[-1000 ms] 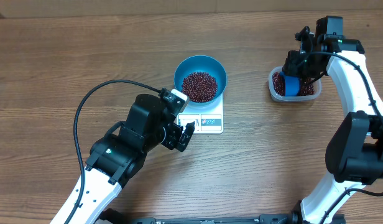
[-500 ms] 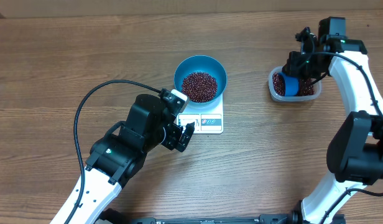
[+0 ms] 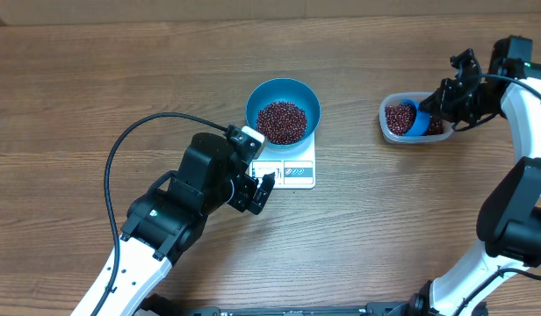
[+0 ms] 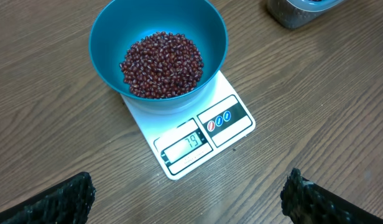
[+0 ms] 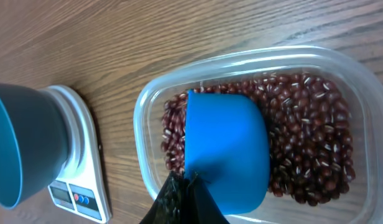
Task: Scoop item into bowl and weigh 150g on scale
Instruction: 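Lift the filled blue cup up out of the tub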
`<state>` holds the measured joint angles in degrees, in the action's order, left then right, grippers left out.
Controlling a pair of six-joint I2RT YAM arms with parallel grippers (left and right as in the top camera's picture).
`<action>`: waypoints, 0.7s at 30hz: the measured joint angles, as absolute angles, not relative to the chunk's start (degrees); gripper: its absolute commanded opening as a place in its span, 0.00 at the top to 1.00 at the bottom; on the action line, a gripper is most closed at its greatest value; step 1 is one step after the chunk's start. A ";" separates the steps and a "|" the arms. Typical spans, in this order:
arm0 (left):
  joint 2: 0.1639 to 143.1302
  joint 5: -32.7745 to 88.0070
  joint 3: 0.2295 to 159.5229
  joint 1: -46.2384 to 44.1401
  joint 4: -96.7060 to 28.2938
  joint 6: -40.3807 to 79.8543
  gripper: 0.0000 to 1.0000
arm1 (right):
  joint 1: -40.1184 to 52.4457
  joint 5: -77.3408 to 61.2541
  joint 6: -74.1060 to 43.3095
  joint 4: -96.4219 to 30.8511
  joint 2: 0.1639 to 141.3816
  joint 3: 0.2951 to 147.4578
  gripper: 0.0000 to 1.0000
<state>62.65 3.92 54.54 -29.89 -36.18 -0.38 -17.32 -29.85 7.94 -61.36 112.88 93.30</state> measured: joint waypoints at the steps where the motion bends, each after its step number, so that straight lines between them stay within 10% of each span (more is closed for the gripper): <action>1: 62.65 3.92 54.54 -29.89 -36.16 -0.38 0.01 | -17.56 -30.11 8.05 -61.47 112.88 93.30 0.96; 21: 62.65 3.92 54.54 -29.89 -36.18 -0.38 0.01 | -22.57 -39.72 8.88 -61.78 112.88 93.25 0.96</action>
